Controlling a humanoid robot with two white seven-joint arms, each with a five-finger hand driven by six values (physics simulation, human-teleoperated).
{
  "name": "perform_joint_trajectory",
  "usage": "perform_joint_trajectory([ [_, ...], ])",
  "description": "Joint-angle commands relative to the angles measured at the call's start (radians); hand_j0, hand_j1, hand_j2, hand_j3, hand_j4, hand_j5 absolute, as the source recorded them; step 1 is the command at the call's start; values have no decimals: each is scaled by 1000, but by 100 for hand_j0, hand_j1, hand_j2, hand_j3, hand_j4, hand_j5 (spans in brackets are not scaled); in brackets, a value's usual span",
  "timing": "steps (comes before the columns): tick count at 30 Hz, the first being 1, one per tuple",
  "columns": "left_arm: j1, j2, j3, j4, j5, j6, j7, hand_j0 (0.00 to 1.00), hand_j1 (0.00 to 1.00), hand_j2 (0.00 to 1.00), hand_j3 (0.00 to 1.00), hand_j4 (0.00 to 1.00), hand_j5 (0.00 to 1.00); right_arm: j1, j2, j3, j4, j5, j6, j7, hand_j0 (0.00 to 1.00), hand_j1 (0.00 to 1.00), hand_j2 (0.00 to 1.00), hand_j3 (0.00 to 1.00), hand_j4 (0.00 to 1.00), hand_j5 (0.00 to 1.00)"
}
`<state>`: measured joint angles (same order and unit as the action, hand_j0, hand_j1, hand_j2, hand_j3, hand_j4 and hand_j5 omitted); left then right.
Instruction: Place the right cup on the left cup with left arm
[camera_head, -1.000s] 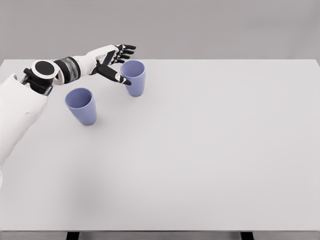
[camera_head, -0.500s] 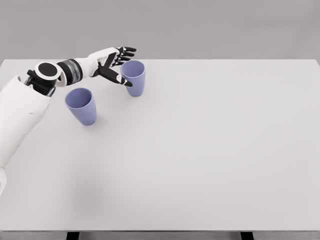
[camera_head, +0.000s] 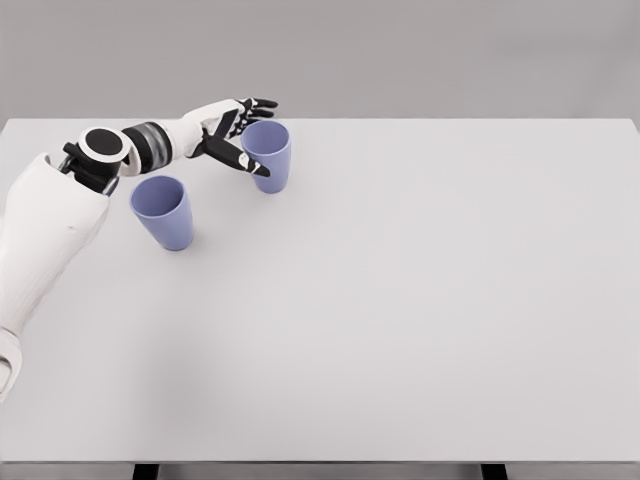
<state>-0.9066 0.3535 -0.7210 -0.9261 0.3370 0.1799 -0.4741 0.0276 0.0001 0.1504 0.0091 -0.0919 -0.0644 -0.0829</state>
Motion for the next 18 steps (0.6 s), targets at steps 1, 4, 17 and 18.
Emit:
perform_joint_trajectory([
  [1, 0, -2, 0, 4, 4, 0, 0, 100, 100, 100, 100, 100, 100, 0, 0, 0, 0, 0, 0, 0, 100, 100, 100, 100, 100, 100],
  [4, 0, -2, 0, 6, 4, 0, 0, 100, 100, 100, 100, 100, 100, 0, 0, 0, 0, 0, 0, 0, 100, 100, 100, 100, 100, 100],
  [17, 2, -19, 0, 21, 4, -2, 0, 100, 100, 100, 100, 100, 100, 0, 0, 0, 0, 0, 0, 0, 100, 100, 100, 100, 100, 100],
  [18, 0, -21, 0, 23, 4, -2, 0, 100, 100, 100, 100, 100, 100, 0, 0, 0, 0, 0, 0, 0, 100, 100, 100, 100, 100, 100],
])
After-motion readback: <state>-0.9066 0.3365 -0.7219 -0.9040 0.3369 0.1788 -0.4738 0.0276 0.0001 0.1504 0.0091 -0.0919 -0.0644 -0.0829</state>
